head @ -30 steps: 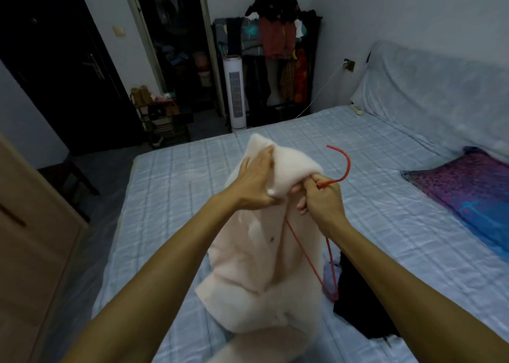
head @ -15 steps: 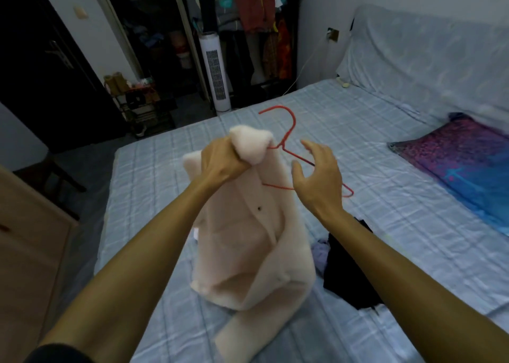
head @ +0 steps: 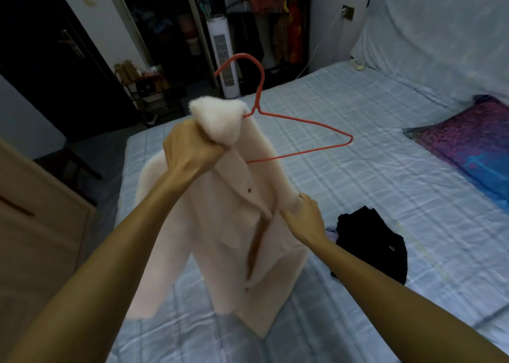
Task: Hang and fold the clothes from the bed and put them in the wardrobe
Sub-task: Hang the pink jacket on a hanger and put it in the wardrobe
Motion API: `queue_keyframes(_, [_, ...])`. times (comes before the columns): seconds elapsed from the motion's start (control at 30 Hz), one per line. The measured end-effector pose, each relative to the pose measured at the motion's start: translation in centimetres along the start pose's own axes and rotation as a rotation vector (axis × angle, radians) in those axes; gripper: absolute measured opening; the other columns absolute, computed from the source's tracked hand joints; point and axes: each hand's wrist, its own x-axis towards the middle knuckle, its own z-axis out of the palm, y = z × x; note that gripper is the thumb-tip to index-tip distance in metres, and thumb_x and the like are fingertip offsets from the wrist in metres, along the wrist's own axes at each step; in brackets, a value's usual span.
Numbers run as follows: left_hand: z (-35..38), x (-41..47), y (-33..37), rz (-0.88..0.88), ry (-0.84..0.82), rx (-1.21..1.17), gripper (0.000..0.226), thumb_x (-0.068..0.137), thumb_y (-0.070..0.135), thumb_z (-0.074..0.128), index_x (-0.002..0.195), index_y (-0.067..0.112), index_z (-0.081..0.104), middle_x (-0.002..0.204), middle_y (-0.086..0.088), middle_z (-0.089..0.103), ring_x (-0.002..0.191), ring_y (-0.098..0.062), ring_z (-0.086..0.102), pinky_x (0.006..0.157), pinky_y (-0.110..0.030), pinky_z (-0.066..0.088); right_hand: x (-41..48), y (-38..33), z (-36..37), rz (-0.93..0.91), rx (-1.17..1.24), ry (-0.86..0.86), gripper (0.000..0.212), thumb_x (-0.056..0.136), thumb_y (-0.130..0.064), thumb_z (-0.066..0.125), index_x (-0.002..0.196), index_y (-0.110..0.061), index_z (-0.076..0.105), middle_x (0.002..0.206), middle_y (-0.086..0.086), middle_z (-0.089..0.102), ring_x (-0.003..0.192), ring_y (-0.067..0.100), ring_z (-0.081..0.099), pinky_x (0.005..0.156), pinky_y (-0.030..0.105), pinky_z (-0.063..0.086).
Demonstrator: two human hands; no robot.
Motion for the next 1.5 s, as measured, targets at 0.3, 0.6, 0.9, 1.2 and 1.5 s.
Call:
queue_keyframes(0.3, [-3.4, -1.7, -1.1, -0.03, 0.003, 0.013, 0.058, 0.067, 0.051, 0.066, 0.108, 0.01, 0.065, 0.105, -0.015, 0.068, 0.101, -0.036, 0.06, 0.074, -0.035, 0.041, 1.4, -3.1, 1.8, -0.012, -0.03, 0.113, 0.024, 0.09, -0.035, 0.051, 0.105, -0.018, 0.06, 0.102, 0.01, 0.065, 0.091, 0.034, 0.061, 0.075, 0.039, 0.049])
queue_keyframes(0.6, [-5.9, -1.6, -4.1, 0.009, -0.103, 0.206, 0.05, 0.08, 0.022, 0.07, 0.127, 0.013, 0.055, 0.119, -0.018, 0.061, 0.109, -0.04, 0.056, 0.09, -0.047, 0.047, 4.6, -7.2, -11.1, -0.151, -0.167, 0.312, 0.025, 0.084, -0.018, 0.056, 0.106, -0.022, 0.068, 0.108, 0.016, 0.067, 0.102, 0.037, 0.06, 0.078, 0.036, 0.047])
queue_keyframes(0.9, [-4.4, -0.5, -3.0, 0.114, -0.107, 0.354, 0.023, 0.086, 0.02, 0.056, 0.108, 0.018, 0.063, 0.102, -0.01, 0.067, 0.092, -0.034, 0.061, 0.072, -0.037, 0.042, 3.8, -14.2, -18.0, -0.335, -0.184, 0.436, 0.023, 0.085, -0.014, 0.054, 0.096, -0.024, 0.07, 0.087, 0.006, 0.067, 0.074, 0.023, 0.055, 0.062, 0.03, 0.038])
queue_keyframes(1.2, [-2.1, -0.2, 0.9, 0.127, -0.045, 0.18, 0.024, 0.083, 0.016, 0.055, 0.104, 0.014, 0.064, 0.098, -0.013, 0.067, 0.091, -0.036, 0.061, 0.072, -0.038, 0.046, -1.7, -20.3, -18.3, -0.57, -0.175, 0.614, 0.032, 0.068, -0.021, 0.049, 0.092, -0.022, 0.071, 0.078, 0.004, 0.068, 0.074, 0.026, 0.061, 0.058, 0.029, 0.041])
queue_keyframes(1.5, [-5.5, 0.4, 1.2, -0.009, 0.158, -0.192, 0.011, 0.08, 0.02, 0.062, 0.072, 0.012, 0.062, 0.081, -0.02, 0.068, 0.079, -0.039, 0.062, 0.06, -0.031, 0.033, -3.6, -20.5, -17.3, -0.816, -0.161, 0.087, 0.028, 0.077, -0.02, 0.036, 0.067, -0.003, 0.056, 0.08, 0.011, 0.049, 0.074, 0.017, 0.042, 0.071, 0.039, 0.038])
